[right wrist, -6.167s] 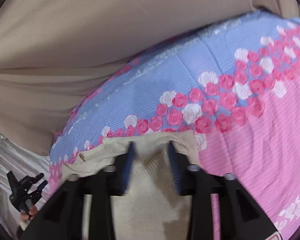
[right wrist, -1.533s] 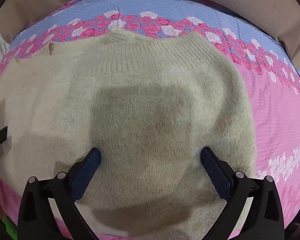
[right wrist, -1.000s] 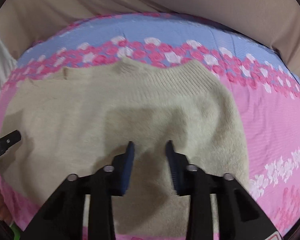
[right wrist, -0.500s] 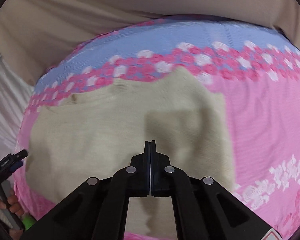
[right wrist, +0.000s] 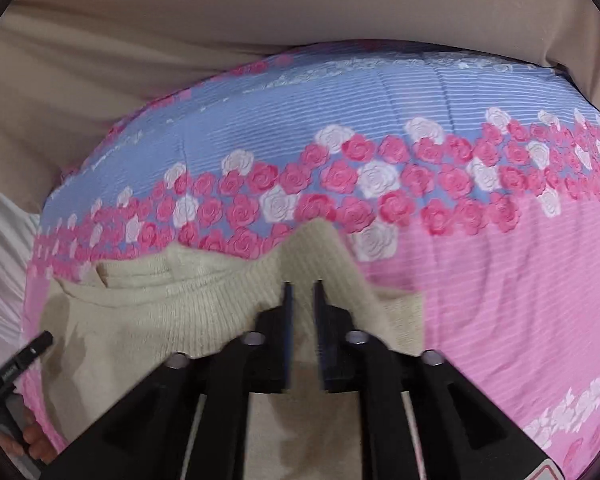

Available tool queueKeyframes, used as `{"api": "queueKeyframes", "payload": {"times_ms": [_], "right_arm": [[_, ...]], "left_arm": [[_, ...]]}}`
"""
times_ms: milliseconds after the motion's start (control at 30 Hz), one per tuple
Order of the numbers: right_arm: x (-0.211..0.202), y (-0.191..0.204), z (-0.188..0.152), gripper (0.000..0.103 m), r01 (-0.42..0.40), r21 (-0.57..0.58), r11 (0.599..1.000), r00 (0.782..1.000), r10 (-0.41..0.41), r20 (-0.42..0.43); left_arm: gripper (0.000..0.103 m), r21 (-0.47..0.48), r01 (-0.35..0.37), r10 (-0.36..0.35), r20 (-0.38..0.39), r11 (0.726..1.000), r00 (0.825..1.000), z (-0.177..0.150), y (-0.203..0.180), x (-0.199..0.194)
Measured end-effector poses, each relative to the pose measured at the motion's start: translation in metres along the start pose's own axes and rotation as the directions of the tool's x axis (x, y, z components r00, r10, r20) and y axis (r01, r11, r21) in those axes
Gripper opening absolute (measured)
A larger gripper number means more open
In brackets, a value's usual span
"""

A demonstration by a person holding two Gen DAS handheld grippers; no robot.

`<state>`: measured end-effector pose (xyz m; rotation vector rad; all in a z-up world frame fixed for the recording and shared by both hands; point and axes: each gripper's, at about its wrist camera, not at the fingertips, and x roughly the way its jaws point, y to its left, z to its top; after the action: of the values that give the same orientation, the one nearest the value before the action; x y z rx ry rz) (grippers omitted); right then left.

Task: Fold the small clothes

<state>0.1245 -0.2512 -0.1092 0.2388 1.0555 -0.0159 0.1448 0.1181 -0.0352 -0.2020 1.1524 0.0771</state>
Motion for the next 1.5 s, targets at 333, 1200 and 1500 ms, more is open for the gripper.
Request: {"api": "queueKeyframes", "payload": {"times_ms": [333,1200,1500], "right_arm": [[0.014,0.0,0.003,0.003,-0.024,-0.061,0.998,1.0,0.025,0.019],[-0.036,0.041,-0.13,0.014,-0.131,-0.127,0.983,0.989,0.121,-0.086],[-0.021,0.141,-0.1,0.014,-0.163,-0.334,0.928,0.986,0.145,-0.079]], "left_arm": [[0.037,-0.088,-0.028,0.02,-0.085,0.996,0.996,0.044,0.049,0.044],[0.058,-0.366,0.032,-0.08,-0.116,0.93,0.99,-0.075,0.116,0.002],[0.013,-0.408,0.151,-0.192,-0.061,0.9,0.98,-0.063,0.113,-0.019]]}}
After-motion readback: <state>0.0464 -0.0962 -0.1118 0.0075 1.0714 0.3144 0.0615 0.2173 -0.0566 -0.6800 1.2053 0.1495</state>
